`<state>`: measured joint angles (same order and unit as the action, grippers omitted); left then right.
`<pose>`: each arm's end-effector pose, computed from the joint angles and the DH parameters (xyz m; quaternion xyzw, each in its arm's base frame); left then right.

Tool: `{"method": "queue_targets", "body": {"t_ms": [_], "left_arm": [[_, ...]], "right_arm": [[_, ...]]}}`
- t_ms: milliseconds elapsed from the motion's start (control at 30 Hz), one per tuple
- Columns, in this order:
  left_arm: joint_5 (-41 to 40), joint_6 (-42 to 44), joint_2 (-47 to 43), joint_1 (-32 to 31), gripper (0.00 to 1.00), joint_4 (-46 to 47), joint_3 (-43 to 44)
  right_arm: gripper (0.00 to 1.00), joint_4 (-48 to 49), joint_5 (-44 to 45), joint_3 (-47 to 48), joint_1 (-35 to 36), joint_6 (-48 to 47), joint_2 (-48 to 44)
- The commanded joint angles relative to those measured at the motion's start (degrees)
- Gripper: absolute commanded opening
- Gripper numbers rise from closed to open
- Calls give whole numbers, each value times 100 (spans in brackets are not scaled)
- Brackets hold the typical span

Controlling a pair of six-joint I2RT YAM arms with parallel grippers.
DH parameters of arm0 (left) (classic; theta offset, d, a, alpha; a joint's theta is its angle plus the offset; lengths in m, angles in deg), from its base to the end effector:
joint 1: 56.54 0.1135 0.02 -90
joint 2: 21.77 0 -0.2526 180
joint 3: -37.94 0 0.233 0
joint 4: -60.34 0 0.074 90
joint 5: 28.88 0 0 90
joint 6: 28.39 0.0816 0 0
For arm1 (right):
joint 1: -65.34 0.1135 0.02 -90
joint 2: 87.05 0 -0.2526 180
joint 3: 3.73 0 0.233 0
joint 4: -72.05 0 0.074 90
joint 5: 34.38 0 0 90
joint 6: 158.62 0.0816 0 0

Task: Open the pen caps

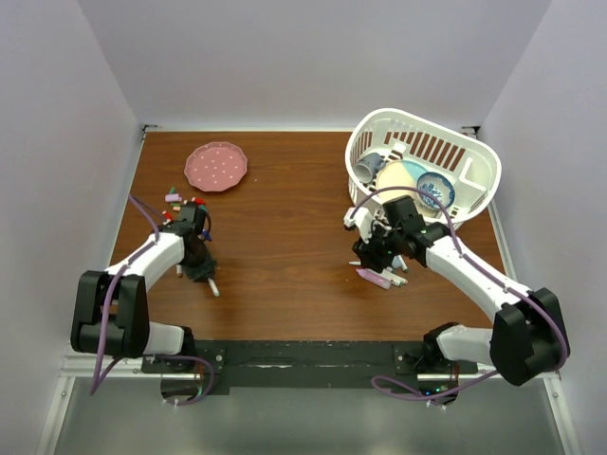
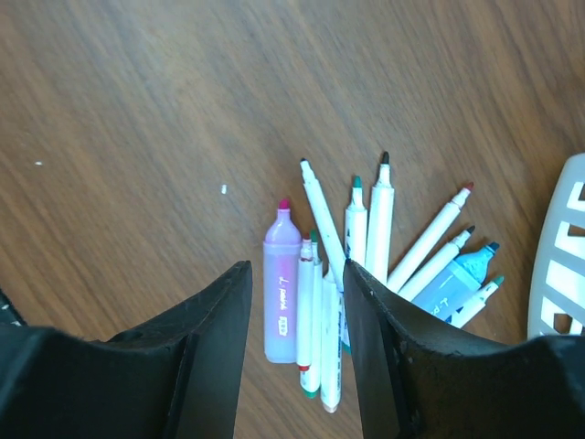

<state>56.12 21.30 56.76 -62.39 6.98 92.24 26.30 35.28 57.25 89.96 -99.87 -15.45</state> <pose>0.2152 -0.0149 0.1138 -0.2987 0.9472 -0.0024 0.1163 0.2179 0.1310 0.1849 -0.4865 0.8085 0.1523 0.2940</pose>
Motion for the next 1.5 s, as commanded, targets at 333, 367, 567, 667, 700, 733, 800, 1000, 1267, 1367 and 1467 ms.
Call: {"method": "queue_targets", "body": {"t_ms": [333,367,567,667,700,733,800,1000,1267,1367,1467], "left_arm": [[3963,-1581,-1199,-1523,0,6131,-1941],[3901,-1715,-1138,-1916,0,7251,-2021],[3093,-2568,162,-2991,0,10397,-2066],[2663,-2946,874,-3273,0,11496,-1952],[2522,-3130,1215,-3309,0,11734,-1882],[2451,-3201,1357,-3344,0,12110,-1855],[2285,-3377,1734,-3449,0,12385,-1758],[2038,-3624,2307,-3652,0,13151,-1652],[1669,-3597,2247,-3669,0,13318,-1854],[1563,-3580,2203,-3669,0,13362,-1881],[1484,-3580,2185,-3661,0,13415,-1872]], "right_arm": [[65,716,-2913,-10,385,881,-269],[65,893,-3036,8,438,1431,-208],[69,2343,-3108,-71,456,3596,355],[71,2836,-3064,-106,464,4292,540],[72,2906,-2994,-106,465,4380,575],[72,2925,-2959,-115,465,4451,619],[72,3003,-2819,-150,456,4513,645],[71,2864,-2537,-124,456,4425,821],[70,2731,-2440,-124,464,4188,962],[70,2679,-2527,-115,465,4188,1041],[68,2705,-2563,-124,456,4232,1120]]}}
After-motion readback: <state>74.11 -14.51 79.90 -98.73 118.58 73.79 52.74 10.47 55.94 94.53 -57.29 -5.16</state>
